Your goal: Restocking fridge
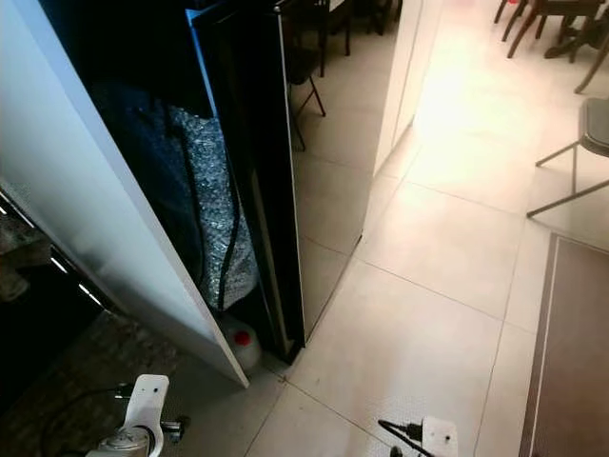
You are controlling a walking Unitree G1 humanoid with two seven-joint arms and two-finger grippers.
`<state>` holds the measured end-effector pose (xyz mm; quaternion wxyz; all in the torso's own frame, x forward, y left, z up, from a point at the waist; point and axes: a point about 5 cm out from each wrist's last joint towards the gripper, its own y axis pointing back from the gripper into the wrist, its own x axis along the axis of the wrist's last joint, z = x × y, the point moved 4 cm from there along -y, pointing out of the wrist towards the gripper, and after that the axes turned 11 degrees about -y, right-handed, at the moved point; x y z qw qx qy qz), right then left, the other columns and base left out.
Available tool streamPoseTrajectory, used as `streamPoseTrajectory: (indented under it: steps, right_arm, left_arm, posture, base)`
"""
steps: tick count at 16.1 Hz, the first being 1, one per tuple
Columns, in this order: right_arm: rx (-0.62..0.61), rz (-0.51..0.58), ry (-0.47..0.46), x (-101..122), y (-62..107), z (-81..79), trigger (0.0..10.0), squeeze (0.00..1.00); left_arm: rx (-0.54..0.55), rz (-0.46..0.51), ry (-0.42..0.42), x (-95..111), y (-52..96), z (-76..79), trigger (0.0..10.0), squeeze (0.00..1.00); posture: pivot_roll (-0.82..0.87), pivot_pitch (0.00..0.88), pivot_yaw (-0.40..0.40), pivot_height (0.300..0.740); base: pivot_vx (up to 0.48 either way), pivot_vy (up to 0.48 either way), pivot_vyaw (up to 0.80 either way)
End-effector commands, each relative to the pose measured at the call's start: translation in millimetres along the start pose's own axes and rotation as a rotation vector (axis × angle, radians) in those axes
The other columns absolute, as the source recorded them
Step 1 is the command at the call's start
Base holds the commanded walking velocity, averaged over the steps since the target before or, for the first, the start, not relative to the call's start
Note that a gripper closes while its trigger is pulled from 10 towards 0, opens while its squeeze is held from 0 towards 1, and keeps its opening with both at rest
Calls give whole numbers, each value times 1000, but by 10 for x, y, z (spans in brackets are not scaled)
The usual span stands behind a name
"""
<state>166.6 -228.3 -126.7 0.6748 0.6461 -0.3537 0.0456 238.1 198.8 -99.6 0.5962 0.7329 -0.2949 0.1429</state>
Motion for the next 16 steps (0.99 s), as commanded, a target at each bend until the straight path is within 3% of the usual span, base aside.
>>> streamPoseTrajectory:
  steps: [1,3,9,16]
  right_arm:
    - [-12,1,-1,-15,-1,-7,10000,0]
    - [-14,24,-8,48,-11,-33,10000,0]
    - [-28,10,2,-23,4,16,10000,0]
    - [-54,40,-10,47,0,48,10000,0]
  left_arm:
    - [-6,-31,-25,-95,9,-15,10000,0]
    - [-7,-33,-35,-97,9,-16,10000,0]
    - [-14,-36,-34,-112,11,-9,10000,0]
    - [-13,-34,-25,-98,9,-12,10000,0]
  posture:
    - [-163,65,48,740]
    - [-164,60,47,740]
    - [-160,51,48,740]
    - [-162,64,47,740]
  base:
    - [0,0,0]
    - [0,0,0]
    - [0,-391,0]
    - [0,-293,0]
